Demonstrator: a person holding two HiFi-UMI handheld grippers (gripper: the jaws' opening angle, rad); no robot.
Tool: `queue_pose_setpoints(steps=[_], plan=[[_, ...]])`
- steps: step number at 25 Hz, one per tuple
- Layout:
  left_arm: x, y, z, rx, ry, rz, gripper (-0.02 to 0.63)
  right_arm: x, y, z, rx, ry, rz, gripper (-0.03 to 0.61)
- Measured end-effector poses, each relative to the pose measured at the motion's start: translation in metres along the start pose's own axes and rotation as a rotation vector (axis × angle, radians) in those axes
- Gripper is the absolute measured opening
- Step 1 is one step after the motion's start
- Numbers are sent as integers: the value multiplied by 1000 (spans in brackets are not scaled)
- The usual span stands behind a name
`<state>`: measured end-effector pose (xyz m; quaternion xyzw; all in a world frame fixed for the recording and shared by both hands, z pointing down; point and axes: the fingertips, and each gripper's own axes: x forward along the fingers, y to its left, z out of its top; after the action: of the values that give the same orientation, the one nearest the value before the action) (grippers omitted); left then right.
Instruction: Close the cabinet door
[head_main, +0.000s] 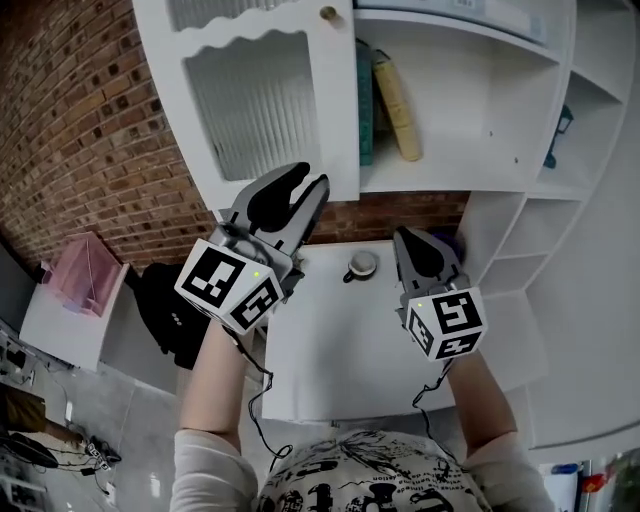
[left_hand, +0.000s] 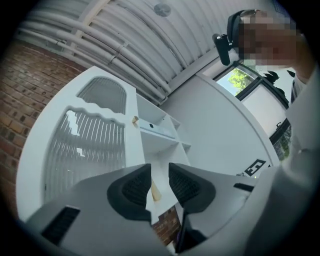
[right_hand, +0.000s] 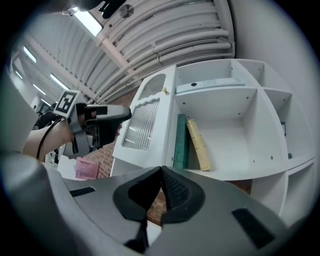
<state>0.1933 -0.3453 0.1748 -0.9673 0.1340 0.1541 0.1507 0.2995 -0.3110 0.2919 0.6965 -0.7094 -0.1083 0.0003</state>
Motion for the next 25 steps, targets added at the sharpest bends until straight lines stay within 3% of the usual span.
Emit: queue_pose_setpoints(steps=[6,11,19,25], plan=[[-46,-10,-70,22,124,68,88,-14,26,-19,-15,14,-30,15],[-83,-24,-120,-18,200,80,57,-23,46,-39,-14,32,-49,15],[-136,-51,-162,-109,271,61,14,-42,68,-64,30,30,-61,15],[-161,-49,-179,-166,302,90,14,-47,84,-92,22,136,-34,14]])
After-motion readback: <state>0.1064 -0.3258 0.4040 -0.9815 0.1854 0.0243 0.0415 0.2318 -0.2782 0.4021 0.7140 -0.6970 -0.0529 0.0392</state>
